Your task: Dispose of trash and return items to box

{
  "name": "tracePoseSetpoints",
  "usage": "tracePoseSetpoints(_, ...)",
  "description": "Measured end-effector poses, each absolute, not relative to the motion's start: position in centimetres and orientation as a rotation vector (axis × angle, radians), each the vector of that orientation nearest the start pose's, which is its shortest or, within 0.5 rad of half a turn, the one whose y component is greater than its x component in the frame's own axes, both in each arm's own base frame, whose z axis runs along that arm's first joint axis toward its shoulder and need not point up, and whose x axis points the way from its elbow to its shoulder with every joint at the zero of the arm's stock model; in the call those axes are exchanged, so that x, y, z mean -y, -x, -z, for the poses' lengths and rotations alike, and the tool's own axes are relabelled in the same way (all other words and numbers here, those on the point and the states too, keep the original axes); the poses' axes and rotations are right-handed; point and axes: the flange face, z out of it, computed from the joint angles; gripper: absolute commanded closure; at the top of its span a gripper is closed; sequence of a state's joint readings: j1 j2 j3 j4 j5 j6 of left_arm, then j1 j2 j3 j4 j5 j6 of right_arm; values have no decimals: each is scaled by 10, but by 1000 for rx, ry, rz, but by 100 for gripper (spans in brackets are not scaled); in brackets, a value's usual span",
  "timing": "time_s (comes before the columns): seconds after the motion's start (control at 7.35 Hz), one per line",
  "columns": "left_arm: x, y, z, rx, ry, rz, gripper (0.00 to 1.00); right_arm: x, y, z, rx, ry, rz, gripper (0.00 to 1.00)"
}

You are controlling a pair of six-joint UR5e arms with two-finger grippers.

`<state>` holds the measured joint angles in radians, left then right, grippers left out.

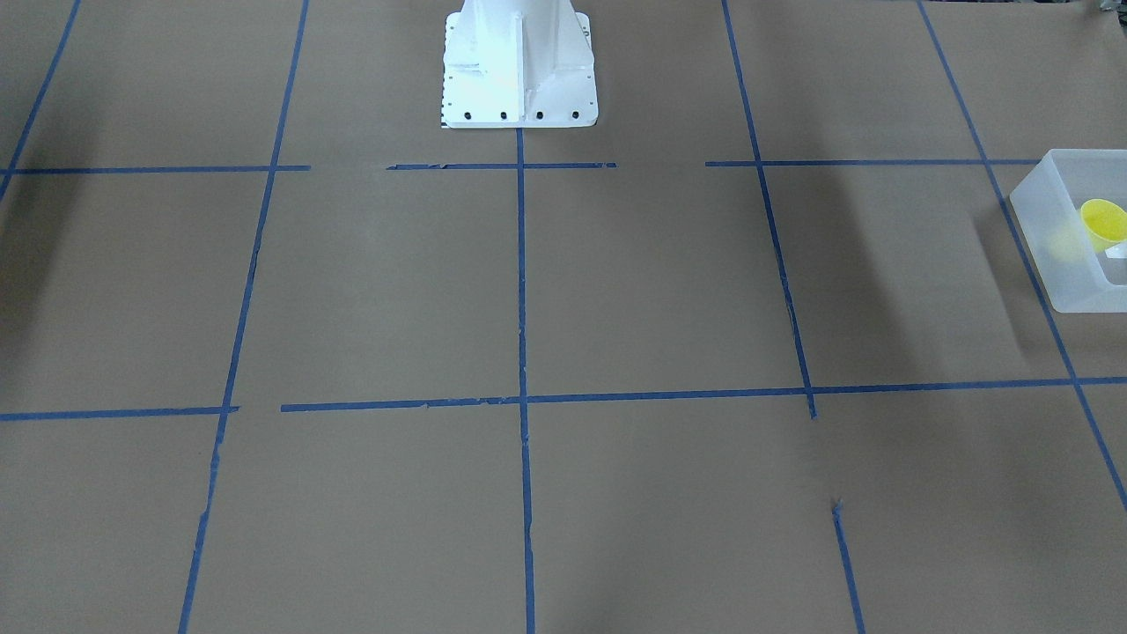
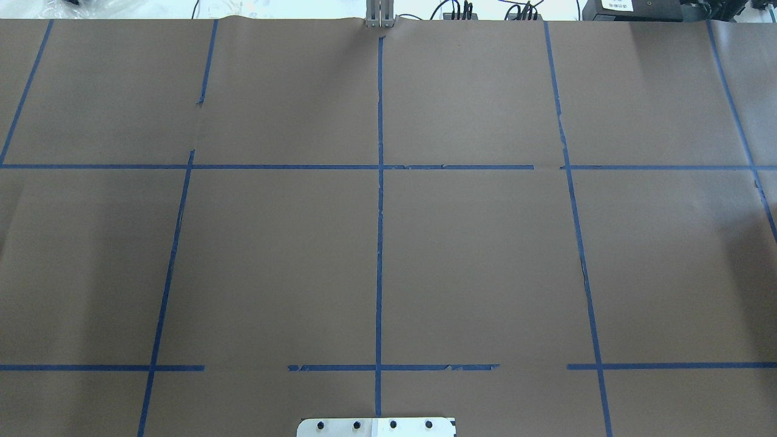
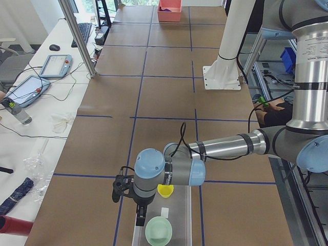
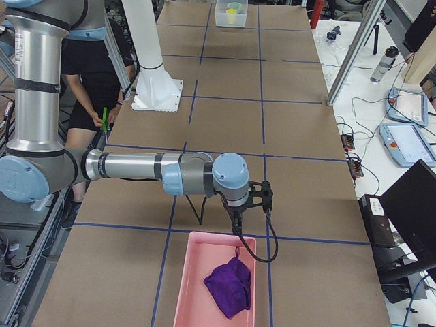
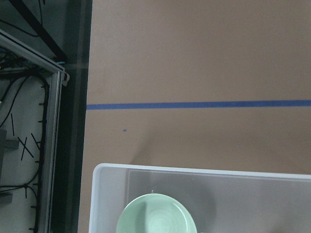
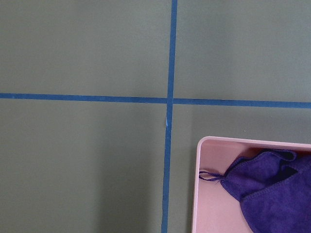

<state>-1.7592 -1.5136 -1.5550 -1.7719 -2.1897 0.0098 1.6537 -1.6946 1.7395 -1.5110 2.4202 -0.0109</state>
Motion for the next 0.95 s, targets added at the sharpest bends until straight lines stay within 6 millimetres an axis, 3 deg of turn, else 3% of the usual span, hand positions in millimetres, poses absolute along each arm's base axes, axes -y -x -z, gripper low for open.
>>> tracePoseSetpoints(0.27,463,149,-640,-704,-178,176,0,439,-95,-621,846,-138,-23,0)
tracePoseSetpoints(0.68,478,96,-614,-764,-162,76,0,439,-95,-622,847,-137,-24,0)
tracePoseSetpoints(0.95,481,82,-610,-766,-157,46,0,439,-95,-622,848,-137,-24,0)
